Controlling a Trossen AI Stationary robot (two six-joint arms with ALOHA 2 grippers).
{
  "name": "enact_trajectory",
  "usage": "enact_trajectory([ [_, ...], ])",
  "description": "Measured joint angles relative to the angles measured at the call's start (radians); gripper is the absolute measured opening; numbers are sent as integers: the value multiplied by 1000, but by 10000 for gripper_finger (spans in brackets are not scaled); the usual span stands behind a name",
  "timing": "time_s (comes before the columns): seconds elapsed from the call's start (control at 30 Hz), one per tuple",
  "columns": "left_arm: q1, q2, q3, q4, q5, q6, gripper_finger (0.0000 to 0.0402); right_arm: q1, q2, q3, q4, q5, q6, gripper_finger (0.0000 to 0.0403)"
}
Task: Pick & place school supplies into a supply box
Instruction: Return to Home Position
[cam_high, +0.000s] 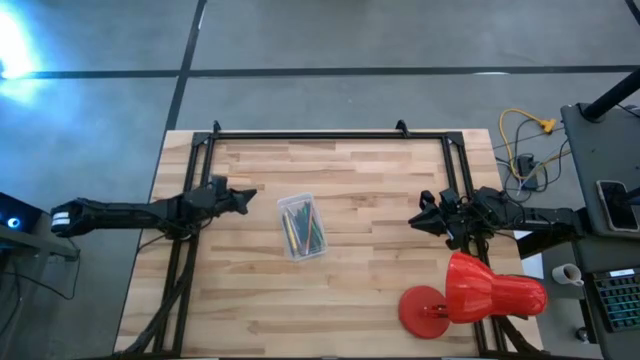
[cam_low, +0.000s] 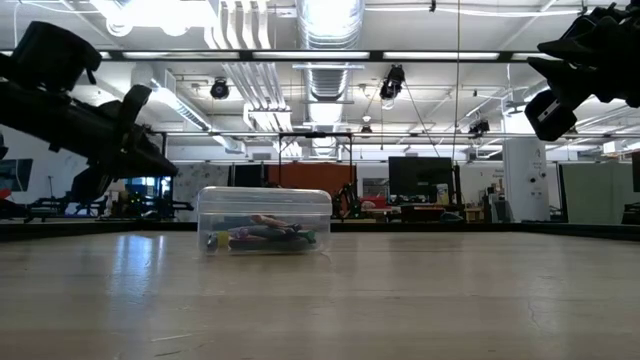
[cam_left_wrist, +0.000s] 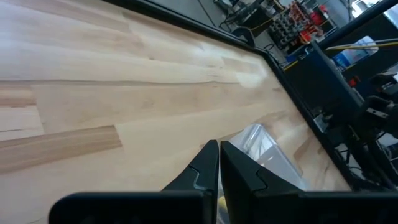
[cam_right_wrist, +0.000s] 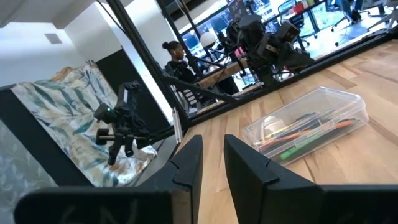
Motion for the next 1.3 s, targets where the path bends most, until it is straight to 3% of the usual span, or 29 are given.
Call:
enact_trajectory([
  [1.3,0,13,0,0,0,0,0,0,0,0,0,0,0,59],
])
